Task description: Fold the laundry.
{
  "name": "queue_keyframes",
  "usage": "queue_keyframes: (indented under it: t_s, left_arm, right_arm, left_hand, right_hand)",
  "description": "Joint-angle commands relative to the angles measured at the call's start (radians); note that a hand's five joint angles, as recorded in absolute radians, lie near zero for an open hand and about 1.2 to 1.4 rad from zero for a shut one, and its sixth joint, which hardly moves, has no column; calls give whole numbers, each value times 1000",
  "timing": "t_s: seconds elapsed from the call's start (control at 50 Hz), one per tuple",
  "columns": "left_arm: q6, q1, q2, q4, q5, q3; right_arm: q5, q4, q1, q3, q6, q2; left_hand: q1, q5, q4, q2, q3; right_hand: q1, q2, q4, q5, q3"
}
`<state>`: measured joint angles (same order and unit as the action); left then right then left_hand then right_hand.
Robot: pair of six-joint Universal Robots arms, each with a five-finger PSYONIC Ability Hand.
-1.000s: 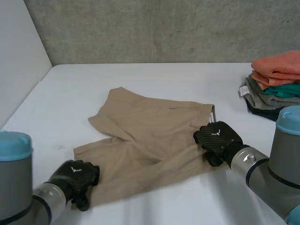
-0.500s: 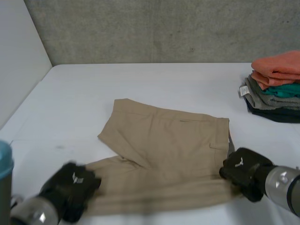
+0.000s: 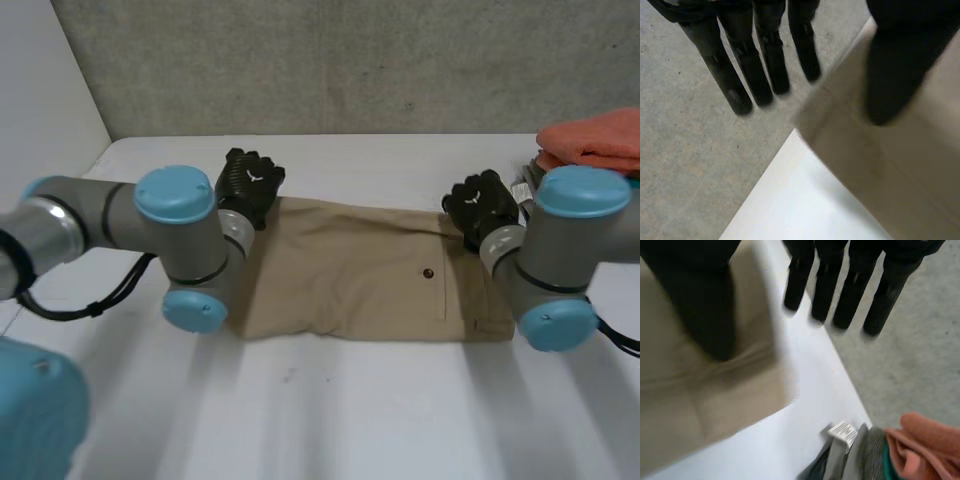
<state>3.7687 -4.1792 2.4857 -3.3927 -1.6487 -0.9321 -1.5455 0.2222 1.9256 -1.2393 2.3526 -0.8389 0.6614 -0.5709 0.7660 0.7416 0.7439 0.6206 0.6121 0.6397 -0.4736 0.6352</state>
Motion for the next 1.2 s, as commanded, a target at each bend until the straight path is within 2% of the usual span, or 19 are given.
queue_keyframes:
  t_s: [0.02, 0.18, 0.26, 0.32, 0.4, 0.42, 0.48, 0.6, 0.66, 0.72, 0.8, 0.84, 0.9, 0.96, 1.04, 1.1, 1.14, 1.16, 1.2]
  left_arm:
    - [-12, 21, 36, -63, -3, 13]
    - [-33, 47, -203, -70, -3, -259]
    - [-82, 44, -310, -77, 1, -388]
    - [-121, 44, -356, -79, 4, -456]
    - [-158, 45, -381, -79, 3, -499]
    - [-162, 45, -383, -77, 3, -504]
    - [-170, 44, -389, -77, -2, -514]
    - [-170, 42, -435, -76, 1, -533]
    - [-170, 39, -464, -76, 0, -542]
    - [-170, 36, -488, -73, -2, -550]
    - [-173, 25, -540, -68, -2, -583]
    - [-178, 21, -559, -68, 1, -597]
    - [-190, 4, -593, -68, 3, -631]
    - [-202, -16, -623, -70, 4, -668]
    - [-221, -50, -657, -76, 0, -711]
    - [-239, -82, -682, -76, -3, -738]
    - [-248, -93, -688, -76, -3, -748]
    - [-257, -104, -694, -76, -3, -752]
    - [-268, -111, -697, -74, -3, -752]
  right_arm:
    - [-25, 77, 27, 40, 25, 57]
    - [5, -159, -26, -195, 250, -201]
    - [114, -297, -59, -288, 346, -273]
    - [149, -307, -95, -330, 343, -273]
    - [170, -239, -132, -364, 338, -253]
    - [163, -197, -134, -367, 332, -231]
    - [154, -153, -146, -371, 311, -213]
    - [99, -121, -197, -416, 185, -242]
    - [91, -110, -215, -449, 88, -330]
    - [87, -100, -212, -454, -26, -396]
    - [94, -55, -171, -433, -108, -425]
    - [100, -24, -104, -410, -122, -428]
    - [137, 32, 65, -356, -134, -407]
    - [215, 94, 202, -316, -139, -312]
    - [376, 147, 381, -220, -226, -127]
    - [424, 149, 449, -161, -292, -27]
    - [420, 148, 470, -120, -331, 24]
    - [416, 148, 472, -111, -329, 26]
    - [398, 148, 477, -97, -311, 9]
  left_hand:
    - [-487, 571, -591, -567, -569]
    - [-487, 571, -591, -567, -569]
    - [-487, 571, -591, -567, -569]
    - [-487, 571, -591, -567, -569]
    - [-487, 571, -591, -567, -569]
    - [-487, 571, -591, -567, -569]
    - [-487, 571, -591, -567, -569]
    - [-487, 571, -591, -567, -569]
    - [-487, 571, -591, -567, -569]
    - [-487, 571, -591, -567, -569]
    - [-487, 571, -591, -567, -569]
    - [-487, 571, -591, -567, -569]
    - [-487, 571, -591, -567, -569]
    - [-487, 571, -591, -567, -569]
    - [-487, 571, -591, -567, -569]
    - [-487, 571, -591, -567, -569]
    - [-487, 571, -591, -567, -569]
    - [-487, 571, -591, -567, -569]
    - [-487, 571, -591, -567, -569]
  right_hand:
    - [-446, -438, -465, 474, -461]
    - [-446, -438, -465, 474, -461]
    - [-446, -438, -465, 474, -461]
    - [-415, -407, -435, 443, -430]
    - [-35, -26, -54, 62, -49]
    - [280, 289, 261, -253, 266]
    - [774, 783, 755, -747, 760]
    - [776, 784, 757, -748, 761]
    - [776, 784, 757, -748, 761]
    - [776, 784, 757, -748, 761]
    - [776, 784, 757, -748, 761]
    - [776, 784, 757, -748, 761]
    - [776, 784, 757, -748, 761]
    - [776, 784, 757, -748, 761]
    - [776, 784, 757, -748, 761]
    - [776, 784, 757, -748, 761]
    - [776, 784, 757, -748, 761]
    - [695, 704, 676, -668, 681]
    - [125, 133, 106, -97, 110]
